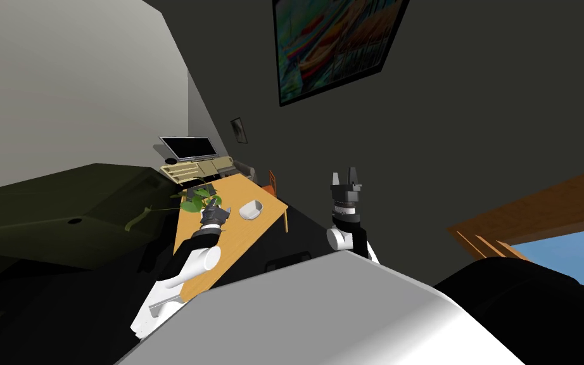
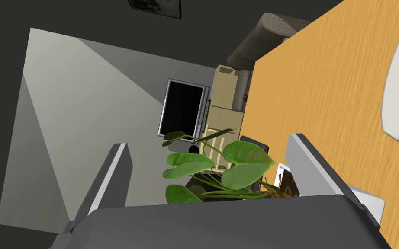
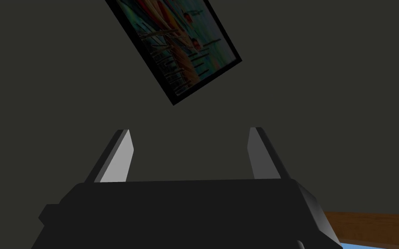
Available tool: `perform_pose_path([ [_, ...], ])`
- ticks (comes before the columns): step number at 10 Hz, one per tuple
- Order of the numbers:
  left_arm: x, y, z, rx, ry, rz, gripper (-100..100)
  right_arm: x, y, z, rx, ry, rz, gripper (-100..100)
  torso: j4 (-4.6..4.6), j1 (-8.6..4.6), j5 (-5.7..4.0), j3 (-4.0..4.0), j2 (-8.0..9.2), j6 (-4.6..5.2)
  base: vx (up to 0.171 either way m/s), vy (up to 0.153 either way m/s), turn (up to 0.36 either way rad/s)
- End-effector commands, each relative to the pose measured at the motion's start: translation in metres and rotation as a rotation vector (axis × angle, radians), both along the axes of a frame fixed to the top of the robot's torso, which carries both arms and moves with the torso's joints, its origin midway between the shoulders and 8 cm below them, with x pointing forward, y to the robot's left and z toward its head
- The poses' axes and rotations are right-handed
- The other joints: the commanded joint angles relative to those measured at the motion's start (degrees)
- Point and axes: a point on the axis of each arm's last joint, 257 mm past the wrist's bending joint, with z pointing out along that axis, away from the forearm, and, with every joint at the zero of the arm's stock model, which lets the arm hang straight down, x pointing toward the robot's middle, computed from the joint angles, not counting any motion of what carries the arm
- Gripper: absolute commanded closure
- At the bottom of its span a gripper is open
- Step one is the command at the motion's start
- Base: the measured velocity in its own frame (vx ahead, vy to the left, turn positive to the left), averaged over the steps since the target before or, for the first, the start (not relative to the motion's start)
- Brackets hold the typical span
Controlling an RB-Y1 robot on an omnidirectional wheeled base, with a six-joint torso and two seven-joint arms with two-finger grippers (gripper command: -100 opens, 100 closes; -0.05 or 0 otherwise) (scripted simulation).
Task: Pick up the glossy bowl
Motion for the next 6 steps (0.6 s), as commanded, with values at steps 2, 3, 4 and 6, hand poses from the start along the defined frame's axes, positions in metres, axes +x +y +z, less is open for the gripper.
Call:
perform_pose_path([
  [2,0.005,0.006,-0.021,-0.035,0.072,0.001,-100,0.000,0.000,0.000,0.000,0.000,0.000,0,0.00,-0.01,0.00,-0.01,-0.01,0.00,0.012,-0.025,-0.030],
  [3,0.008,0.011,-0.034,-0.060,0.111,0.005,-100,0.000,0.000,0.000,0.000,0.000,0.000,0,-0.01,0.01,0.00,-0.01,-0.02,0.00,0.021,-0.034,-0.044],
  [4,0.008,0.010,-0.038,-0.063,0.127,0.004,-100,0.000,0.000,0.000,0.000,0.000,0.000,0,-0.01,-0.02,0.00,-0.03,-0.06,0.01,0.015,-0.029,-0.017],
  [6,0.010,0.014,-0.056,-0.090,0.183,0.006,-100,0.000,0.000,0.000,0.000,0.000,0.000,0,-0.01,-0.03,0.00,-0.03,-0.05,0.00,0.018,-0.035,-0.027],
])
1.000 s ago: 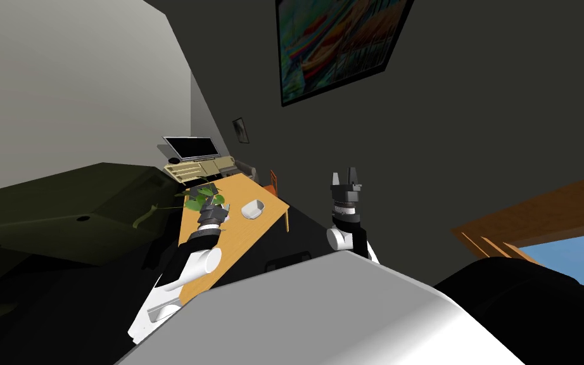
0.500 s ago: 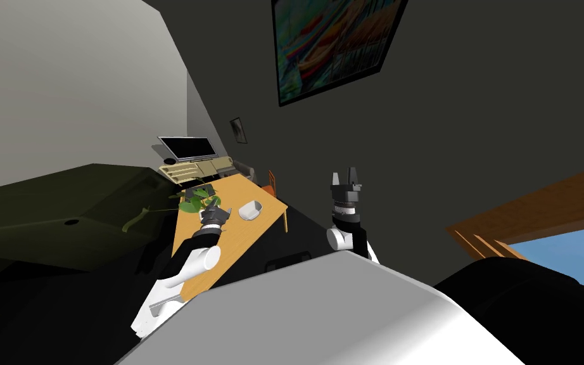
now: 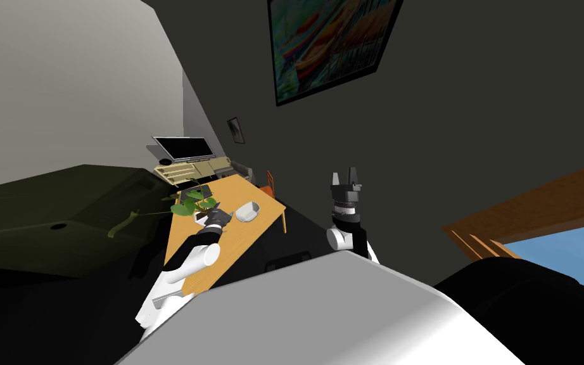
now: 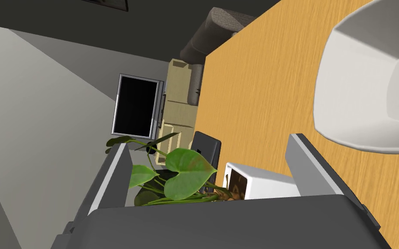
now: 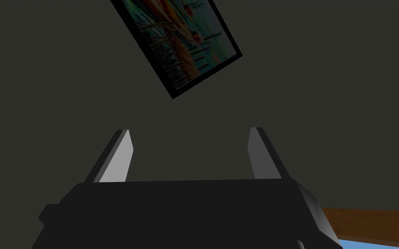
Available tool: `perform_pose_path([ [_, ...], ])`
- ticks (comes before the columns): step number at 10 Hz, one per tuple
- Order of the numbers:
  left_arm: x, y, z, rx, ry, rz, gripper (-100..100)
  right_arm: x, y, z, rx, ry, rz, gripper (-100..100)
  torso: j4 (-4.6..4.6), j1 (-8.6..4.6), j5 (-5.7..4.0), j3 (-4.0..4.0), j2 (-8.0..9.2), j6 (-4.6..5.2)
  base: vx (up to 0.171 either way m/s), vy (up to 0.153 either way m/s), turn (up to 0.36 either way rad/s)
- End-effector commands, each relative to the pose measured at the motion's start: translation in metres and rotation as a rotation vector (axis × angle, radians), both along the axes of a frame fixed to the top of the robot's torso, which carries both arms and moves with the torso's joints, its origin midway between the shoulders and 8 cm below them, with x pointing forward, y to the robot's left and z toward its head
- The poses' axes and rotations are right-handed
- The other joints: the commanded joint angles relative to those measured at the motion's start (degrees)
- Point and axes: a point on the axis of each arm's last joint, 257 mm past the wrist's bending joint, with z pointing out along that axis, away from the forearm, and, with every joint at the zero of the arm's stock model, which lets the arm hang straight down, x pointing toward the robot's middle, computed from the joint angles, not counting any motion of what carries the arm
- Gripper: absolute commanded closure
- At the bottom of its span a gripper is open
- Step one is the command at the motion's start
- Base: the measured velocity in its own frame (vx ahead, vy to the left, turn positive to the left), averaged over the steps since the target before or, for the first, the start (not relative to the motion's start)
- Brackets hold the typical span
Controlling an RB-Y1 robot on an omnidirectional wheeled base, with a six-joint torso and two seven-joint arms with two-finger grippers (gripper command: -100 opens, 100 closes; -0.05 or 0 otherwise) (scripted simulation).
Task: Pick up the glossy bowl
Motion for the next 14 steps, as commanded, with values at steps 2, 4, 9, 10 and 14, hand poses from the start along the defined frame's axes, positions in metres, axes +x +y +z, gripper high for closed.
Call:
perform_pose_path([
  [2,0.000,0.005,-0.021,-0.031,0.073,0.002,-100,0.000,0.000,0.000,0.000,0.000,0.000,0,0.00,-0.01,0.00,-0.01,-0.02,0.01,0.023,-0.031,-0.030],
  [4,0.000,0.009,-0.038,-0.053,0.130,0.005,-100,0.000,0.000,0.000,0.000,0.000,0.000,0,-0.01,0.02,0.01,-0.03,-0.05,0.00,0.030,-0.027,-0.029],
  [9,-0.004,0.023,-0.080,-0.104,0.278,0.020,-100,0.000,0.000,0.000,0.000,0.000,0.000,0,-0.01,0.00,0.00,-0.03,-0.05,0.00,0.034,-0.033,-0.031],
  [10,-0.006,0.022,-0.085,-0.108,0.297,0.018,-100,0.000,0.000,0.000,0.000,0.000,0.000,0,-0.02,-0.03,0.00,-0.05,-0.08,0.00,0.043,-0.031,-0.018],
  [14,-0.014,0.032,-0.113,-0.135,0.404,0.031,-100,0.000,0.000,0.000,0.000,0.000,0.000,0,-0.02,0.03,0.01,-0.06,-0.10,0.00,0.047,-0.025,-0.028],
])
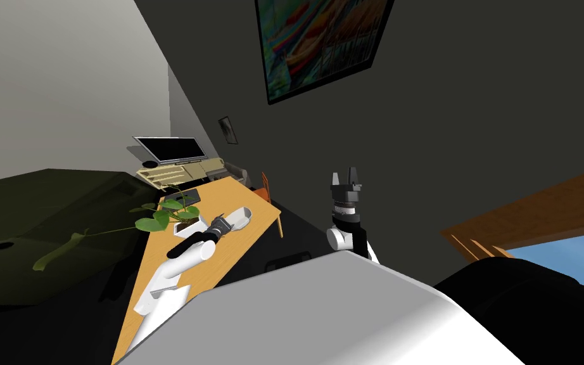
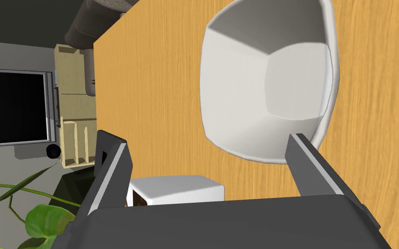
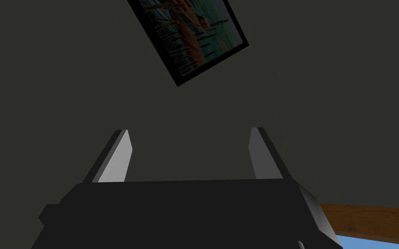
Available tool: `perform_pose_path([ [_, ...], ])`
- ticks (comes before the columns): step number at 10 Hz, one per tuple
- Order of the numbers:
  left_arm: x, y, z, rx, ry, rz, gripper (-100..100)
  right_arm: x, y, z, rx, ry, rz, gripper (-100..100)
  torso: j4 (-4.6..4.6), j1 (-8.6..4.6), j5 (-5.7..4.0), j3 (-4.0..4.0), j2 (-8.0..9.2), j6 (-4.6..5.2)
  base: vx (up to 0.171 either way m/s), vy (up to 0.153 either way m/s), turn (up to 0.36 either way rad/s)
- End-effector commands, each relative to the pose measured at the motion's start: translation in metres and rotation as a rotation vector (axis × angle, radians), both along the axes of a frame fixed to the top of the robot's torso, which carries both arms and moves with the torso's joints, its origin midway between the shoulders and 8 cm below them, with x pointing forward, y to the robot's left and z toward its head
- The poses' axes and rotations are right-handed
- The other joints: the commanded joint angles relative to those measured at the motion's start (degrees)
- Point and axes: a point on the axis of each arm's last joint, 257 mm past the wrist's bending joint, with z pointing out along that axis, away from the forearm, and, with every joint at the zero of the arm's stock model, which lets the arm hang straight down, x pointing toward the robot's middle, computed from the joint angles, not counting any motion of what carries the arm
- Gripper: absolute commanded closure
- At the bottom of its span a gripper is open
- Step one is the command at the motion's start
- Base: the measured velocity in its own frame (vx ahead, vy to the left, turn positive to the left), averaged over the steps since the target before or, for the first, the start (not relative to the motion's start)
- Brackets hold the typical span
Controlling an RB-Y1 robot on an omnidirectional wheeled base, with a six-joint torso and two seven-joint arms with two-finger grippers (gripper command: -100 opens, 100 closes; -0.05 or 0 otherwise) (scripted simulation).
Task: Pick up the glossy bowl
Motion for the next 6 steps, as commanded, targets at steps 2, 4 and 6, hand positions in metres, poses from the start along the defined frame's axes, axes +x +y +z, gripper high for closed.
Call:
perform_pose_path([
  [2,-0.007,0.006,-0.017,-0.014,0.068,0.006,-100,0.000,0.000,0.000,0.000,0.000,0.000,0,0.00,-0.03,-0.01,-0.02,-0.03,0.00,0.050,-0.034,-0.026],
  [4,-0.013,0.011,-0.030,-0.023,0.119,0.013,-100,0.000,0.000,0.000,0.000,0.000,0.000,0,-0.01,-0.01,0.00,-0.04,-0.07,0.00,0.056,-0.026,-0.023],
  [6,-0.025,0.022,-0.051,-0.034,0.207,0.028,-100,0.000,0.000,0.000,0.000,0.000,0.000,0,-0.01,0.00,0.00,-0.02,-0.04,0.00,0.069,-0.030,-0.041],
])
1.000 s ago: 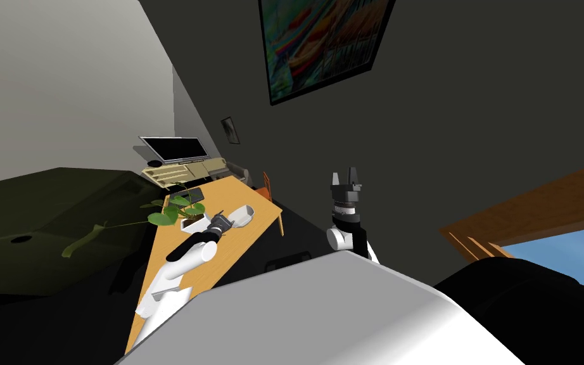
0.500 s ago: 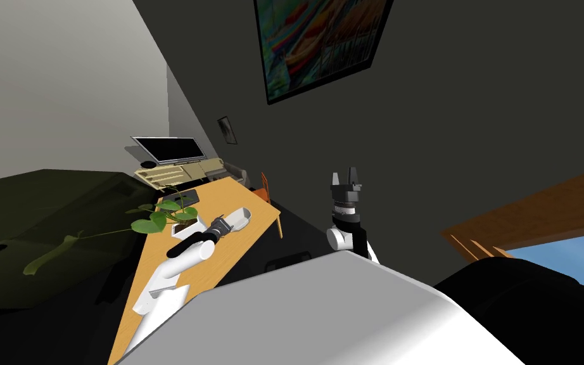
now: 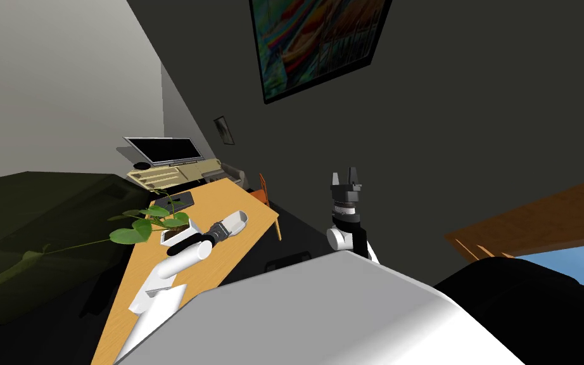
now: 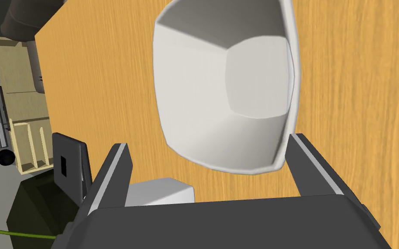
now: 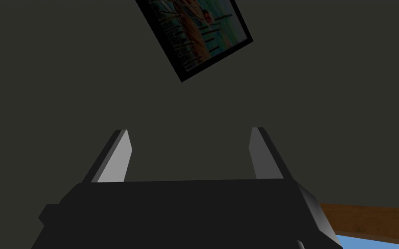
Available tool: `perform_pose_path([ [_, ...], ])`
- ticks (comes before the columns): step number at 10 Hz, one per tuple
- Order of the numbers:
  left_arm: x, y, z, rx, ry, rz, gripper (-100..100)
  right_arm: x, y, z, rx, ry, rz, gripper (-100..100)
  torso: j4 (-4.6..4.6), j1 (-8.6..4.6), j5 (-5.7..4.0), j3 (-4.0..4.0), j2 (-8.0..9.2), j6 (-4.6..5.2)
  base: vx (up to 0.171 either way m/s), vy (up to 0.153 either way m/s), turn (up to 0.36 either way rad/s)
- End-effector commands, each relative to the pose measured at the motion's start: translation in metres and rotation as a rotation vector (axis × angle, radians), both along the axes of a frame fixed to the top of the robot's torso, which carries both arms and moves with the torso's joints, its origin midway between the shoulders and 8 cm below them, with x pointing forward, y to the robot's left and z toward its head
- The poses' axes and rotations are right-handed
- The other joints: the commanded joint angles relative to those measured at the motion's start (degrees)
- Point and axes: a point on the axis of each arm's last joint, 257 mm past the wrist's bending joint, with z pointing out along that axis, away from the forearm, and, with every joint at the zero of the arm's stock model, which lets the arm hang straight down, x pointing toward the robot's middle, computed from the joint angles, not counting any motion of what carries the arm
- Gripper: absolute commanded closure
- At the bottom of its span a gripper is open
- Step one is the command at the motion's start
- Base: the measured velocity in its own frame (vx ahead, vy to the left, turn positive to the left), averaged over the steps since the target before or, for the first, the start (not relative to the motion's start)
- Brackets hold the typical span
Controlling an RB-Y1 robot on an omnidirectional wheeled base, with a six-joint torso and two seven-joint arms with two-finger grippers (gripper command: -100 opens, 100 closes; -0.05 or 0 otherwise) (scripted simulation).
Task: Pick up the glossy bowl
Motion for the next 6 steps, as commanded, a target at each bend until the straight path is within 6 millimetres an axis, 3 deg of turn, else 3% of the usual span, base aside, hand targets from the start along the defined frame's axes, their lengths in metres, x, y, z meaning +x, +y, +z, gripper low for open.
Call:
perform_pose_path([
  [1,-0.004,0.002,-0.008,-0.007,0.038,0.004,-100,0.000,0.000,0.000,0.000,0.000,0.000,0,0.00,0.00,0.00,0.00,0.00,0.00,0.061,-0.024,-0.015],
  [6,-0.037,0.022,-0.047,-0.024,0.215,0.035,-100,0.000,0.000,0.000,0.000,0.000,0.000,0,0.02,0.01,0.00,0.06,0.12,-0.01,0.064,-0.029,-0.027],
])
